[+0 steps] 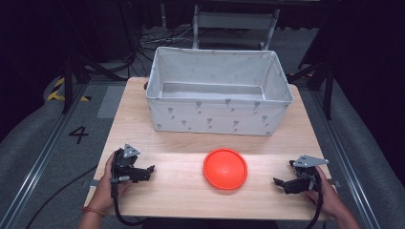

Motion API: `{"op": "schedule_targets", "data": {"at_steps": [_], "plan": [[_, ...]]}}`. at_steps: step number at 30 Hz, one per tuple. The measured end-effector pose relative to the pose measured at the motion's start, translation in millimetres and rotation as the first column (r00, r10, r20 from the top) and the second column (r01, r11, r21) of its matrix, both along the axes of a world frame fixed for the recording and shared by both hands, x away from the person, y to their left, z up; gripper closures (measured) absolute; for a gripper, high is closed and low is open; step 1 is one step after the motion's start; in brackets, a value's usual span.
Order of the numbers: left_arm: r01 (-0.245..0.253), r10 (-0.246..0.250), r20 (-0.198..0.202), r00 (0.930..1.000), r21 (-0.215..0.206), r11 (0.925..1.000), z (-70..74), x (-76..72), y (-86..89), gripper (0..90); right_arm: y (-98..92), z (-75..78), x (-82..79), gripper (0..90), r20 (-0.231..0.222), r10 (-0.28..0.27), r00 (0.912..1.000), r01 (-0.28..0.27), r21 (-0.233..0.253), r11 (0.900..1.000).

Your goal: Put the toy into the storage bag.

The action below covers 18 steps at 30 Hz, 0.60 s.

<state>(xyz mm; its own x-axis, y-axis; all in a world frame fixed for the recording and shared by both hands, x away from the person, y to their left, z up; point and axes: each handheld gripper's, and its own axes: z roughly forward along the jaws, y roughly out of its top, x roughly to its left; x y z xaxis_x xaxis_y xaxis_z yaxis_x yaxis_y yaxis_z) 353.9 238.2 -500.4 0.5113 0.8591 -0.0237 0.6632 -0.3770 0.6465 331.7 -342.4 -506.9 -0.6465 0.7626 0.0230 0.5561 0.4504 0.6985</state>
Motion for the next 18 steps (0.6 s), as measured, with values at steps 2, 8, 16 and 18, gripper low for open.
{"op": "schedule_targets", "data": {"at_steps": [2,8,16,18], "plan": [[0.004,-0.004,0.002,1.0000,0.001,1.0000,0.0,-0.1,0.5,0.0,-0.1,0.0,0.1,0.1,-0.001,0.001,1.0000,-0.001,0.001,1.000],[0.038,-0.038,-0.001,0.9993,0.001,0.9993,0.2,-1.8,4.2,0.2,0.0,0.2,-1.9,0.4,0.007,-0.006,1.0000,0.006,-0.005,1.000],[0.102,-0.102,0.002,0.9948,0.002,0.9948,0.3,0.8,9.0,0.1,0.0,2.8,-3.7,1.8,-0.017,0.002,0.9999,-0.002,-0.024,1.000],[0.109,-0.109,0.003,0.9940,0.004,0.9940,0.3,1.4,9.4,0.1,2.0,5.0,-5.6,12.7,-0.006,0.020,0.9998,-0.020,-0.022,1.000]]}}
